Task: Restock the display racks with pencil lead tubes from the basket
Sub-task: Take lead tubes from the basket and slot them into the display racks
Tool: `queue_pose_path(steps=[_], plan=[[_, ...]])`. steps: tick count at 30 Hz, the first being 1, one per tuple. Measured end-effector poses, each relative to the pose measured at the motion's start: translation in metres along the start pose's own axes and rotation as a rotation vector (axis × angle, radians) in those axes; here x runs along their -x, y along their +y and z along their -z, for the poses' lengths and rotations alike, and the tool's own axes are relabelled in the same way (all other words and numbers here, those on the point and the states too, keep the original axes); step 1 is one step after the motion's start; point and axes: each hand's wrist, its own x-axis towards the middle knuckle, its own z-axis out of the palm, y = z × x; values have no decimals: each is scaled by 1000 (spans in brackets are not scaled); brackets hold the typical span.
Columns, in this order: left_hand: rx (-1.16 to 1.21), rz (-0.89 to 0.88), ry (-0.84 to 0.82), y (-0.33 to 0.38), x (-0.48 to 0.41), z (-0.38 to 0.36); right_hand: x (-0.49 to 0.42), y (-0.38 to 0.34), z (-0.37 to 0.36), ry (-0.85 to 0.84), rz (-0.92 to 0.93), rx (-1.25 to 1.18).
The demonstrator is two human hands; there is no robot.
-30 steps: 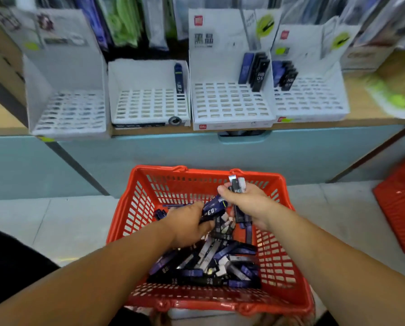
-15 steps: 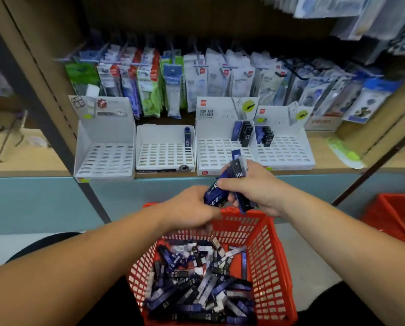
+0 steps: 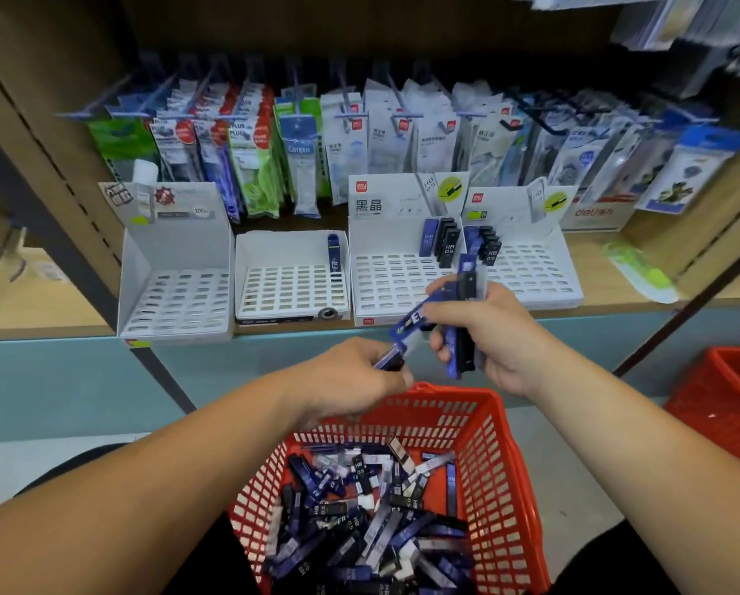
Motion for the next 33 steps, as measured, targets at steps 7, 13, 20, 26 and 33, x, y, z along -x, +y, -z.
queue_pose_path(steps=[7, 13, 20, 26, 33], plan=[[360, -10, 18, 4, 0, 13, -11, 0, 20, 135, -51, -105], [485, -58, -45, 11, 6, 12, -11, -1, 7, 32, -124, -204], [428, -15, 35, 12, 1, 15, -11, 2, 12, -27, -88, 19], [479, -55, 48, 17, -5, 13, -11, 2, 11, -110, -50, 0], [467, -61, 123, 27, 2, 18, -14, -3, 5, -121, 1, 7]])
